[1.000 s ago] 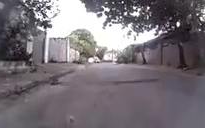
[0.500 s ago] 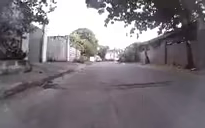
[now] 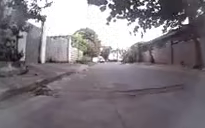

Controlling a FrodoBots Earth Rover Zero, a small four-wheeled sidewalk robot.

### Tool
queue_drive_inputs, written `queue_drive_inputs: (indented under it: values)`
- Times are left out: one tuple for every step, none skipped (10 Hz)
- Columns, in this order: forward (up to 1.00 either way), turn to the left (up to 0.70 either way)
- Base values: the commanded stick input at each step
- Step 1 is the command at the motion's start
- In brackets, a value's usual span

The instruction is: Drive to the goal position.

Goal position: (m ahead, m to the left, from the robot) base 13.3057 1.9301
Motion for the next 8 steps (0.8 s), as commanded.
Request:
queue_drive_inputs:
  values:
    - [1.00, 0.00]
    - [1.00, 0.00]
    - [1.00, 0.00]
    - [1.00, 0.00]
    - [1.00, 0.00]
    - [1.00, 0.00]
    - [1.00, 0.00]
    - [1.00, 0.00]
